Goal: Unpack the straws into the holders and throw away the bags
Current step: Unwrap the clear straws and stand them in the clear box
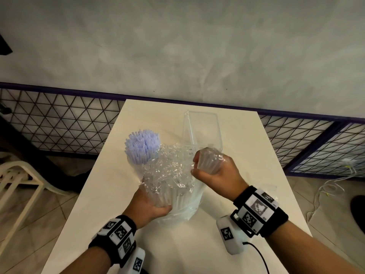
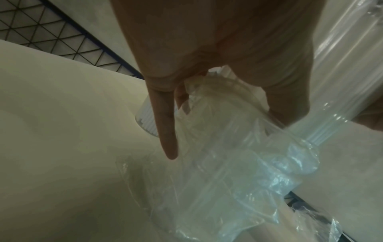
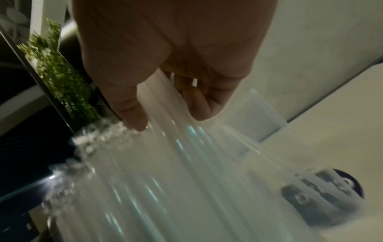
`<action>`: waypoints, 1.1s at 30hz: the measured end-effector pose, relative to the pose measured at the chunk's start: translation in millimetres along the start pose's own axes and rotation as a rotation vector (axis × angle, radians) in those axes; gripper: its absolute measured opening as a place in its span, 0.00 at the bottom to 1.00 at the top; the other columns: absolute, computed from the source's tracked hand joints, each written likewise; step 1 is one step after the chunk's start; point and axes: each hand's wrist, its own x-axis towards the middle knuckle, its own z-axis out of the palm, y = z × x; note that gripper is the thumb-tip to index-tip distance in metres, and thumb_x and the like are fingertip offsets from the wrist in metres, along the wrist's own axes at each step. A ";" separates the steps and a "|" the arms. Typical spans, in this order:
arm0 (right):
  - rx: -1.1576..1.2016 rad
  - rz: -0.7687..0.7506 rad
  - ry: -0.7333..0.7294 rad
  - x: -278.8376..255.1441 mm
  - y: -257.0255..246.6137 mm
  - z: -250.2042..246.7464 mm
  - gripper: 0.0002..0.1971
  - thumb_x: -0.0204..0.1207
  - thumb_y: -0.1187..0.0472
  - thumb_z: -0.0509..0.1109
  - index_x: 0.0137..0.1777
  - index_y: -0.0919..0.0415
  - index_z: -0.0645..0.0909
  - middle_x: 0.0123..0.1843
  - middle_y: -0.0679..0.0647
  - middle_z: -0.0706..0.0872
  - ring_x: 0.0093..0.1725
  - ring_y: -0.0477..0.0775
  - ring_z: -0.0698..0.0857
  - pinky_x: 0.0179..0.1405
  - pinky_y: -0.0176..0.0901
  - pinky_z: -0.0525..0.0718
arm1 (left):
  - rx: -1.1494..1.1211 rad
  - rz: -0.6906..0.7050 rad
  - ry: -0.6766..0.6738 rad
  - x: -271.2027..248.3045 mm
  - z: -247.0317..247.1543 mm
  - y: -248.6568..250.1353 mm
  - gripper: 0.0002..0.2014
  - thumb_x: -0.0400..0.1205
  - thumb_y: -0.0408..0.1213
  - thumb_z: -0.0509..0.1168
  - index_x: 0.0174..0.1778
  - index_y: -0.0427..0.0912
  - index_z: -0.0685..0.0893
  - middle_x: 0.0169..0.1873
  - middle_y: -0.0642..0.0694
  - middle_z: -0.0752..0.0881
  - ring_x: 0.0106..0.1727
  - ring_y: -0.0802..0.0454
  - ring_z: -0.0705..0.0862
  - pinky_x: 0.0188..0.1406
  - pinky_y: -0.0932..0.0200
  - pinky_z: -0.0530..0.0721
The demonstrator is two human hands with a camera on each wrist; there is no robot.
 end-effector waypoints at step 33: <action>-0.306 0.435 -0.176 195.8 -12.7 -41.3 0.54 0.58 0.44 0.88 0.81 0.60 0.66 0.74 0.54 0.76 0.55 0.53 0.86 0.42 0.43 0.92 | 0.010 -0.023 -0.041 -4.3 -6.2 14.9 0.38 0.58 0.78 0.65 0.20 0.42 0.65 0.18 0.50 0.73 0.34 0.69 0.80 0.55 0.87 0.61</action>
